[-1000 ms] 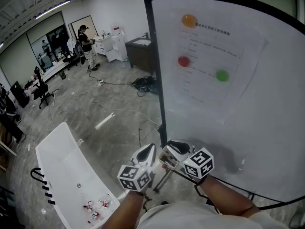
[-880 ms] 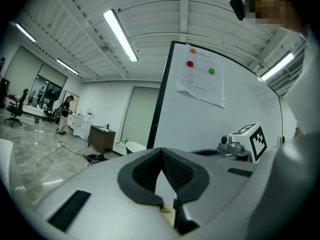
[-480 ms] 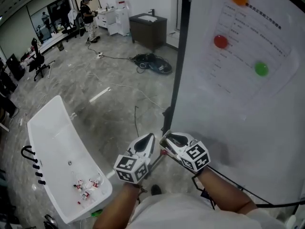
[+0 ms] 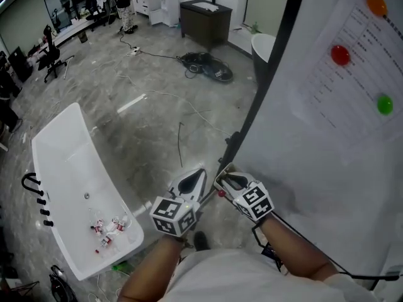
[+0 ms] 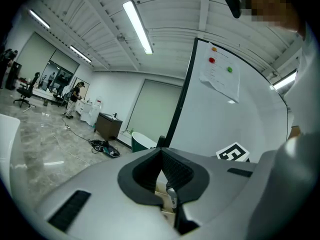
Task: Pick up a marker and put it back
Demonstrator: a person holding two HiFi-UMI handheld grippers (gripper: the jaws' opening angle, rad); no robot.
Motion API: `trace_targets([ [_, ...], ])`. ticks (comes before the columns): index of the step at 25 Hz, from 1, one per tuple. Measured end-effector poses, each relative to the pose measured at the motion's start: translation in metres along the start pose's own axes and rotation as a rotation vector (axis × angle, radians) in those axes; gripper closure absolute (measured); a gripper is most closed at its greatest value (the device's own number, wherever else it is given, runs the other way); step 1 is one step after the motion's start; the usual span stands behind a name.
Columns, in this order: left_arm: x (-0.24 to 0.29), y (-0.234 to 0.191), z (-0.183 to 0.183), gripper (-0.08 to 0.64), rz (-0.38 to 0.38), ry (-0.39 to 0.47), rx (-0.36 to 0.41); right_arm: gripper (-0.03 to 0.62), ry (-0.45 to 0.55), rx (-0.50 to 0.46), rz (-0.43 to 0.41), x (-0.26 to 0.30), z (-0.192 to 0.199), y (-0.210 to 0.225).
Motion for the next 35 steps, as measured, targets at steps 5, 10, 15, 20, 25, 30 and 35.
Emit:
trace_targets([
  [5, -0.005, -0.007, 0.009, 0.558, -0.01, -0.012, -0.025, 0.523, -0.117, -0.081, 0.016, 0.017, 0.013, -0.006],
  [10, -0.014, -0.015, 0.015, 0.558, -0.03, -0.02, -0.042, 0.523, -0.188, -0.12, 0.005, 0.035, 0.025, -0.014],
  [15, -0.025, -0.018, 0.02, 0.558, -0.046, -0.028, -0.052, 0.522, -0.181, -0.11, -0.006, 0.047, 0.029, -0.017],
  [20, -0.033, -0.02, 0.023, 0.558, -0.057, -0.038, -0.054, 0.521, -0.167, -0.105, 0.006, 0.052, 0.029, -0.016],
  [25, -0.033, -0.017, 0.022, 0.558, -0.053, -0.041, -0.046, 0.517, -0.156, -0.071, 0.002, 0.046, 0.026, -0.015],
  [30, -0.028, -0.006, 0.014, 0.558, -0.029, -0.037, -0.022, 0.517, -0.099, -0.051, 0.014, 0.03, 0.014, -0.012],
  [35, -0.02, 0.014, -0.001, 0.558, 0.002, -0.026, 0.023, 0.518, -0.005, -0.02, 0.036, -0.001, -0.009, -0.007],
])
Point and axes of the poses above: the fingertips, and each gripper's own axes: x forward along the fingers, y to its right, z out of its underside, the point moved 10 cm from there along -x, backward along the fingers, and after that the axes turned 9 degrees about z, right-handed, at the moved point
